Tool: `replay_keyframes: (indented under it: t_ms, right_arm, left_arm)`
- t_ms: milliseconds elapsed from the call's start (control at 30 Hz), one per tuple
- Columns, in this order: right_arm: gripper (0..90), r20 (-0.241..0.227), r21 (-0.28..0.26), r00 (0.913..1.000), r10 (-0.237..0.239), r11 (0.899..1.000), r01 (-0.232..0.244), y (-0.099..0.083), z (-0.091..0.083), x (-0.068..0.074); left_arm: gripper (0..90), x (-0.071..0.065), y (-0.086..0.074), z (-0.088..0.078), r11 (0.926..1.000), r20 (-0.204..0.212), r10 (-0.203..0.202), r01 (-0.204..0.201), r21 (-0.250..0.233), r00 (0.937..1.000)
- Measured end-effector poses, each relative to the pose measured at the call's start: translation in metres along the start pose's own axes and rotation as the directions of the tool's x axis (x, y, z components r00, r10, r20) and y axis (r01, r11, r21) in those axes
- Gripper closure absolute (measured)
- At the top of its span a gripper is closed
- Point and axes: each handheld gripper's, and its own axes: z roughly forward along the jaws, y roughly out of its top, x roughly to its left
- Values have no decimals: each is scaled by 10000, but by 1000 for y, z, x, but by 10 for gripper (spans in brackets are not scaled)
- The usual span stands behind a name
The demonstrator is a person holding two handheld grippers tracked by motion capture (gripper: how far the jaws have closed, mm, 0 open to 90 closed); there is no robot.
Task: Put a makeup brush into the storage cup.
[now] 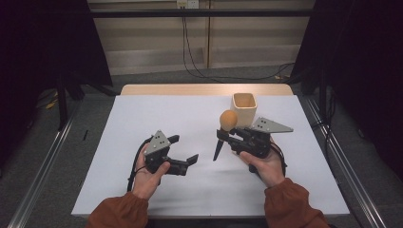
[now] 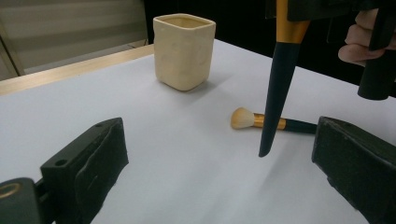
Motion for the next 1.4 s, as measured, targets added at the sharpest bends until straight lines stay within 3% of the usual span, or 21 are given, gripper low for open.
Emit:
replay_keyframes:
  t_ms: [67, 233, 333, 467, 767, 833, 933, 1000, 1200, 1400]
  right_arm:
    - [666, 48, 2, 10000, -35, 10000, 35, 2, -1, -3]
    - [666, 217, -66, 9998, -18, 10000, 19, 6, -2, -9]
    - [667, 356, -141, 9994, -29, 9999, 34, 10, -5, -12]
    - [667, 564, -283, 9984, -39, 9996, 55, 17, -10, -18]
    - [667, 940, -440, 9954, -171, 9988, 213, 32, -15, -30]
    - [666, 1031, -460, 9945, -206, 9986, 255, 35, -16, -32]
    - [666, 1174, -411, 9928, -241, 9987, 292, 39, -18, -36]
    - [667, 1289, -407, 9913, -257, 9987, 312, 42, -18, -40]
    - [667, 1514, -475, 9878, -357, 9979, 433, 53, -21, -45]
    - [667, 1799, -449, 9823, -530, 9971, 620, 63, -24, -51]
  left_arm:
    - [34, 1, 0, -3, 10000, -228, -55, 55, 8, 9997]
    - [35, 8, -1, -14, 9977, -669, -170, 125, -671, 9976]
    - [37, 14, -3, -24, 9969, -800, -204, 142, -774, 9966]
    - [36, 21, -8, -39, 9953, -1309, -166, 39, -969, 9913]
    - [39, 28, -22, -68, 9970, -1393, -419, 322, -706, 9894]
    - [39, 28, -26, -75, 9983, -1465, -261, 180, -563, 9889]
    - [38, 30, -31, -85, 9966, -1621, -623, 525, -641, 9848]
    - [38, 30, -34, -89, 9967, -1599, -612, 517, -624, 9852]
    - [33, 33, -41, -99, 9951, -1930, -815, 690, -707, 9778]
    - [24, 33, -47, -105, 9939, -1900, -873, 725, -835, 9779]
